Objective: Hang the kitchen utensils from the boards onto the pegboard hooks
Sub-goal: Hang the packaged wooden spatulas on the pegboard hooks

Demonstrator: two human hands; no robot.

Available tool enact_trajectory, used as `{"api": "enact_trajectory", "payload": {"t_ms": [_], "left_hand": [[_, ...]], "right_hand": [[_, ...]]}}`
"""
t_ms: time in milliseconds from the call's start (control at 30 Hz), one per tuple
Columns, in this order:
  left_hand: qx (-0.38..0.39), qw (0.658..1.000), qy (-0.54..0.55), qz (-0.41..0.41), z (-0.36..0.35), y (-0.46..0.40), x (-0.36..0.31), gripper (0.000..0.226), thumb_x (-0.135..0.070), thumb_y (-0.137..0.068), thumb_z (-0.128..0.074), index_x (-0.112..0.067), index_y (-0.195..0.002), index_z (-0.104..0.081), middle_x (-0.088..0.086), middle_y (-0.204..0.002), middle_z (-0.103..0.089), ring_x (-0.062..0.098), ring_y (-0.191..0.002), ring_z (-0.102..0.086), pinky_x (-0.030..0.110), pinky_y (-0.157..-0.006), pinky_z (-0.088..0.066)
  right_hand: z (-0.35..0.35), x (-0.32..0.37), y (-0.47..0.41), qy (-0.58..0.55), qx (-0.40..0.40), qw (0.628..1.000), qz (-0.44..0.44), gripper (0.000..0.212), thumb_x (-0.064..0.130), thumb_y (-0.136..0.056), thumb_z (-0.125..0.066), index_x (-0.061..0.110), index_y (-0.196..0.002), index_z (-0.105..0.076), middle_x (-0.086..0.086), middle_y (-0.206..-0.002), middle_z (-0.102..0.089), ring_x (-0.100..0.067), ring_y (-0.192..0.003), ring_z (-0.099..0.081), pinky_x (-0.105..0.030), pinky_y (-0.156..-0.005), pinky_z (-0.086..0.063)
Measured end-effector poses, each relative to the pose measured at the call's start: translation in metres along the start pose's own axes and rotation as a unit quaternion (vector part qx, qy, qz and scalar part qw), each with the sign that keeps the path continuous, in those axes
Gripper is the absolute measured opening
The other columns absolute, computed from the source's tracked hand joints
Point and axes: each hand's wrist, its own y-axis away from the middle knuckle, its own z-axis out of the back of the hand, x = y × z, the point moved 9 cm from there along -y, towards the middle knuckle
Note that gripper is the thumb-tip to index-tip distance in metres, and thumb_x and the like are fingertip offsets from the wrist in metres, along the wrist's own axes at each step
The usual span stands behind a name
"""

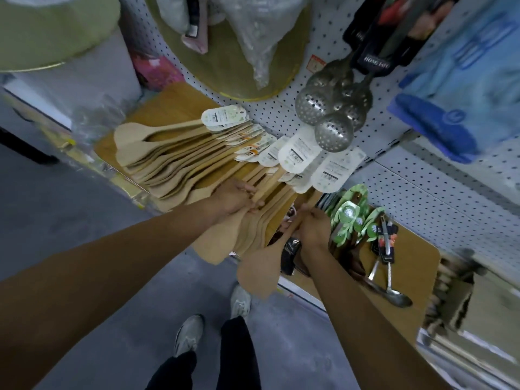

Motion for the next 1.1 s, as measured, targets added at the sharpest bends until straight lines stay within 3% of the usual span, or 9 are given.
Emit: {"api": "enact_trajectory", "payload": {"t_ms": [233,367,500,567,633,700,767,900,1100], "left_hand": [[0.038,0.999,-0.020,-0.007,-0.039,0.104,-0.009,0.027,0.008,-0.091,-0.062,-0.001,-0.115,-0.056,0.018,-0.081,-0.066,0.015,-0.050,-0.068,0.026,-0.051,-0.059],[0.096,0.995,-0.030,0.008,-0.076,0.164,-0.010,0.022,0.013,-0.090,-0.060,-0.001,-0.106,-0.053,0.014,-0.070,-0.069,0.018,-0.047,-0.067,0.027,-0.044,-0.055],[0.141,0.986,-0.092,0.008,-0.120,0.208,-0.007,0.017,0.014,-0.091,-0.058,0.001,-0.103,-0.055,0.007,-0.060,-0.072,0.016,-0.045,-0.068,0.028,-0.046,-0.058],[0.167,0.979,-0.117,0.005,-0.149,0.226,-0.005,0.020,0.015,-0.091,-0.057,0.003,-0.108,-0.053,0.010,-0.063,-0.072,0.016,-0.046,-0.069,0.029,-0.048,-0.060],[0.200,0.967,-0.159,-0.008,-0.181,0.245,-0.005,0.013,0.010,-0.092,-0.059,0.000,-0.100,-0.054,0.010,-0.067,-0.075,0.018,-0.054,-0.071,0.033,-0.060,-0.061],[0.227,0.950,-0.211,-0.027,-0.213,0.264,-0.006,0.009,-0.001,-0.094,-0.062,-0.003,-0.102,-0.058,0.015,-0.086,-0.077,0.021,-0.069,-0.073,0.034,-0.069,-0.061],[0.248,0.933,-0.255,-0.054,-0.248,0.287,-0.011,0.012,-0.006,-0.096,-0.061,0.000,-0.107,-0.058,0.019,-0.099,-0.075,0.020,-0.072,-0.072,0.025,-0.060,-0.059],[0.311,0.894,-0.285,-0.149,-0.326,0.339,-0.021,0.007,-0.001,-0.098,-0.056,-0.002,-0.104,-0.054,0.010,-0.087,-0.071,0.004,-0.056,-0.070,0.016,-0.048,-0.052],[0.339,0.853,-0.308,-0.249,-0.436,0.399,-0.012,0.013,-0.017,-0.092,-0.068,-0.027,-0.085,-0.068,-0.003,-0.089,-0.076,0.019,-0.077,-0.076,0.046,-0.080,-0.059]], "right_hand": [[0.054,0.018,0.095,-0.024,-0.014,1.000,-0.011,0.019,-0.004,-0.097,-0.046,-0.001,-0.082,-0.057,-0.016,-0.069,-0.059,-0.026,-0.046,-0.059,-0.035,-0.046,-0.057],[0.100,0.014,0.144,0.018,-0.048,0.999,-0.005,0.014,0.012,-0.090,-0.054,0.008,-0.076,-0.053,-0.030,-0.075,-0.060,-0.043,-0.067,-0.065,-0.060,-0.064,-0.057],[0.155,0.001,0.178,0.035,-0.070,0.997,0.025,0.016,0.022,-0.079,-0.056,0.013,-0.067,-0.051,-0.036,-0.078,-0.053,-0.046,-0.071,-0.063,-0.066,-0.070,-0.054],[0.185,0.008,0.209,0.024,-0.094,0.995,0.039,0.028,0.022,-0.078,-0.057,-0.004,-0.075,-0.050,-0.022,-0.074,-0.050,-0.034,-0.069,-0.057,-0.061,-0.074,-0.055],[0.217,0.007,0.226,0.039,-0.109,0.991,0.066,0.030,0.017,-0.085,-0.059,-0.011,-0.077,-0.051,-0.027,-0.074,-0.054,-0.032,-0.069,-0.055,-0.047,-0.071,-0.054],[0.252,0.000,0.240,0.032,-0.123,0.988,0.081,0.036,0.028,-0.082,-0.062,-0.005,-0.070,-0.052,-0.032,-0.072,-0.055,-0.044,-0.069,-0.059,-0.056,-0.071,-0.054],[0.293,-0.015,0.251,0.015,-0.135,0.987,0.087,0.035,0.038,-0.078,-0.062,0.006,-0.069,-0.055,-0.027,-0.069,-0.059,-0.048,-0.071,-0.063,-0.066,-0.067,-0.051],[0.366,0.004,0.317,0.012,-0.193,0.973,0.129,0.016,0.028,-0.089,-0.058,0.027,-0.076,-0.067,-0.014,-0.079,-0.069,-0.038,-0.071,-0.070,-0.057,-0.063,-0.058],[0.488,-0.003,0.388,-0.044,-0.254,0.947,0.194,0.010,0.020,-0.094,-0.060,0.016,-0.085,-0.060,-0.020,-0.091,-0.064,-0.035,-0.077,-0.070,-0.053,-0.067,-0.060]]}}
